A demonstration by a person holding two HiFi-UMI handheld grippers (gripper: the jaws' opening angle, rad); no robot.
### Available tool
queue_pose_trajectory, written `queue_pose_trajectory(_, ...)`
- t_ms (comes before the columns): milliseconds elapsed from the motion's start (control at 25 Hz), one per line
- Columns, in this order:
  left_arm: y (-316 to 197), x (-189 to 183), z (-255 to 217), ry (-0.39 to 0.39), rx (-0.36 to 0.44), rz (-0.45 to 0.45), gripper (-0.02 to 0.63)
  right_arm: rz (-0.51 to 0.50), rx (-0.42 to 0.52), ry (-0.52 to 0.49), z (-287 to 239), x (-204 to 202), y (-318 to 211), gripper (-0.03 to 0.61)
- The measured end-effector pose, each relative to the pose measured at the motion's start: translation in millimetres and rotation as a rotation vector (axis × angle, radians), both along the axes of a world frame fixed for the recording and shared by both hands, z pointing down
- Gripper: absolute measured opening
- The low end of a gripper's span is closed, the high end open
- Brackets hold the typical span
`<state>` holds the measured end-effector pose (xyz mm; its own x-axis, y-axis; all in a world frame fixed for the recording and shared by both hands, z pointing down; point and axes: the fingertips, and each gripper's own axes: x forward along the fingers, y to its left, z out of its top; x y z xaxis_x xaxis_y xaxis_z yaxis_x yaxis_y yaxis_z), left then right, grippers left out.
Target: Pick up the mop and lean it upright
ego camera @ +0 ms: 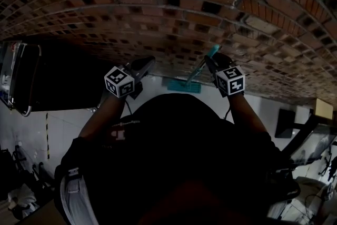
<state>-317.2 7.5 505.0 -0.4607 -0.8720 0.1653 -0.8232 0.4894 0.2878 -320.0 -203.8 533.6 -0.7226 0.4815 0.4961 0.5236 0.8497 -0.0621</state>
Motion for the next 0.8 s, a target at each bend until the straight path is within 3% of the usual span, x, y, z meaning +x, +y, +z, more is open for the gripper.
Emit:
queue_pose_trajectory(400,-10.4,-11.2,-45.4,-0.076,0.049,0.01,0.002,-0.096,-0.032,-0.032,-76.7,1.0,5.9,0.115)
queue_pose_trajectory(800,-20.3,-19.9,-101.1,-0.144,0.104,0.042,0.002,-0.223,-0.068,-0.106,-187.3,-8.6,19.0,0.115)
